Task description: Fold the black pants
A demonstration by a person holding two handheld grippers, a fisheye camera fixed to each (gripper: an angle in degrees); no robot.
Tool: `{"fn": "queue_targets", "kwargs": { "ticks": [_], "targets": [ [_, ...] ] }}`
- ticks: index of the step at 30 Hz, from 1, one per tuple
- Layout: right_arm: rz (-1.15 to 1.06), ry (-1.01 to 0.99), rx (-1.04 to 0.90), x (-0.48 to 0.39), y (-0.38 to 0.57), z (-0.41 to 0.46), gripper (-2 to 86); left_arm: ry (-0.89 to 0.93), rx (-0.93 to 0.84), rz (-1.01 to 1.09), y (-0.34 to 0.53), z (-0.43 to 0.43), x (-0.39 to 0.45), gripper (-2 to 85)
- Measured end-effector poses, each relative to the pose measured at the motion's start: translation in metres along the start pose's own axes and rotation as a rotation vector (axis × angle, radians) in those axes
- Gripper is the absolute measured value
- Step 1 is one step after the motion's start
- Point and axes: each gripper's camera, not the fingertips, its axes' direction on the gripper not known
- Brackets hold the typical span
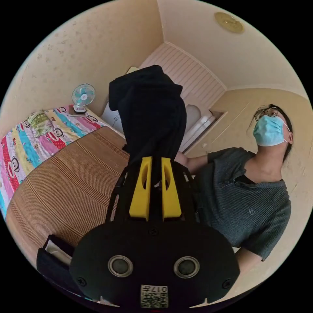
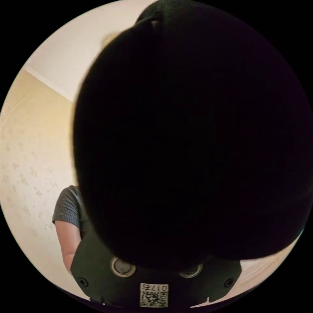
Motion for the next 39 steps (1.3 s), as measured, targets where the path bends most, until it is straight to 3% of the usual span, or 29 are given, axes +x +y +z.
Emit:
{"fn": "queue_targets", "kwargs": {
  "ticks": [2,4,9,13,17,20,22,23,25,27,28,30,34,39],
  "targets": [
    [-0.126,0.206,-0.114,-0.045,-0.001,0.030,13.1,-0.173,-0.007,-0.124,0.016,-0.002,-0.022,7.6],
    [-0.159,0.280,-0.128,-0.064,0.012,0.049,13.2,-0.260,0.094,-0.156,0.031,-0.004,-0.027,8.8],
    [-0.220,0.348,-0.323,-0.095,0.048,0.101,13.2,-0.161,0.297,0.030,0.019,0.010,0.021,13.6],
    [-0.247,0.608,-0.655,-0.108,0.072,0.172,12.9,-0.336,0.224,0.051,-0.016,0.039,0.055,15.6],
    [-0.310,0.555,-0.762,-0.119,0.105,0.209,12.3,-0.538,0.173,-0.007,-0.032,0.053,0.037,17.8],
    [-0.354,0.470,-0.801,-0.134,0.119,0.225,11.8,-0.339,0.043,-0.139,-0.032,0.069,-0.031,19.5],
    [-0.380,0.439,-0.879,-0.143,0.124,0.237,11.3,-0.045,-0.111,-0.253,-0.017,0.094,-0.095,19.5],
    [-0.403,0.435,-0.958,-0.149,0.130,0.248,10.9,0.066,-0.111,-0.268,-0.011,0.098,-0.108,18.3],
    [-0.446,0.436,-1.080,-0.158,0.139,0.264,10.4,0.485,-0.027,-0.330,0.018,0.109,-0.150,11.2],
    [-0.468,0.450,-1.169,-0.167,0.144,0.272,10.7,0.563,0.049,-0.317,0.038,0.104,-0.163,7.2],
    [-0.446,0.490,-1.187,-0.171,0.144,0.270,11.1,0.511,0.121,-0.248,0.048,0.085,-0.156,6.2],
    [-0.361,0.569,-1.137,-0.174,0.138,0.255,12.0,0.429,0.234,-0.078,0.059,0.046,-0.129,5.8],
    [-0.013,0.772,-0.721,-0.179,0.113,0.171,13.1,0.318,0.508,0.130,0.094,-0.043,-0.067,5.1],
    [0.093,0.796,-0.337,-0.212,0.140,0.098,10.8,0.116,0.606,0.301,0.120,-0.092,0.000,4.8]
  ]
}}
